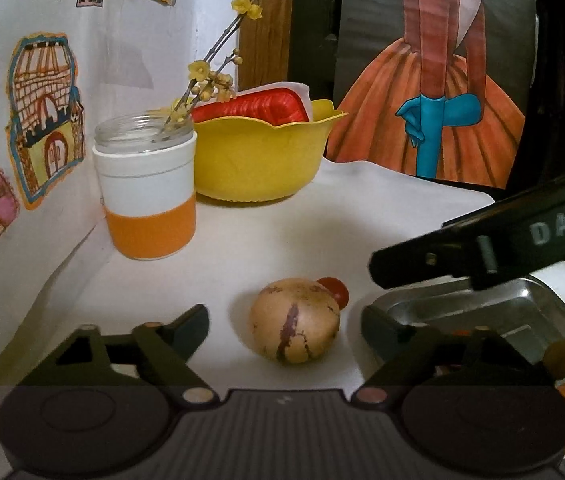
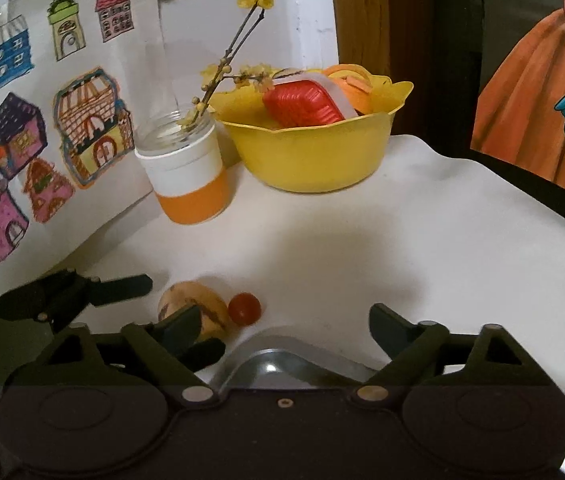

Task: Organize fruits
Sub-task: 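Move the left tool to the beige striped fruit while the right tool approaches the red tomato, then close the left tool on the beige striped fruit while the right tool grasps the red tomato, then carry the striped fruit and the red tomato over the metal tray with both tools, then open the left tool to drop the striped fruit while the right tool releases the tomato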

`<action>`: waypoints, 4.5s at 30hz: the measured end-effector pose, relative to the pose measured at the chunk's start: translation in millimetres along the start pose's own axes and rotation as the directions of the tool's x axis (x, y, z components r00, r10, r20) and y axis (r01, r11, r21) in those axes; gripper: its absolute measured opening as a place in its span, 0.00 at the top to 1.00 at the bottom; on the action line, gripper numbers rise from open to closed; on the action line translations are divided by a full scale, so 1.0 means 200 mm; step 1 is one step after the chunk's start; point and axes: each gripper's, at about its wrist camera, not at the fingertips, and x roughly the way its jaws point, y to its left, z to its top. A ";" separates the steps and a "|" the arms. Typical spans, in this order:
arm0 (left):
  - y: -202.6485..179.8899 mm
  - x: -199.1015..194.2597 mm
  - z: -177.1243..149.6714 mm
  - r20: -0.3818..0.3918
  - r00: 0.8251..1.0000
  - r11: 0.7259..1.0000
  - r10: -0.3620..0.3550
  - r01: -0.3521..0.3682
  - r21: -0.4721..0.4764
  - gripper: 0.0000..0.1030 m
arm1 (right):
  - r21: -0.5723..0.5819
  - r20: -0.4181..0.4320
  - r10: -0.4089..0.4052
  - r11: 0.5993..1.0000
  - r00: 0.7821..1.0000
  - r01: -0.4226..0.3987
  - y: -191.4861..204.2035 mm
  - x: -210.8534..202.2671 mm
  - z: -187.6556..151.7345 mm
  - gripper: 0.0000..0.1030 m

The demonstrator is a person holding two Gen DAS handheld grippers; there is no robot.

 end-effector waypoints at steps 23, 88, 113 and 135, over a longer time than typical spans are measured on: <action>0.16 -0.19 -0.08 -0.016 0.989 0.989 0.144 -0.144 -0.024 0.47 | -0.060 -0.015 0.046 0.997 0.999 -0.047 0.13 0.17 -0.06 0.38; -0.49 -0.42 -0.05 -0.019 0.998 0.998 -0.064 0.064 -0.024 0.48 | -0.100 0.108 -0.043 0.994 0.993 0.054 -0.15 -0.60 -0.45 0.77; -0.74 -0.32 -0.07 -0.027 0.997 0.997 -0.073 0.074 0.022 0.48 | -0.108 0.093 -0.092 0.989 0.991 0.102 -0.28 -0.67 -0.70 0.77; -0.77 -0.32 -0.07 -0.034 0.997 0.997 -0.074 0.075 0.030 0.53 | -0.075 0.091 -0.099 0.992 0.991 0.106 -0.31 -0.66 -0.75 0.75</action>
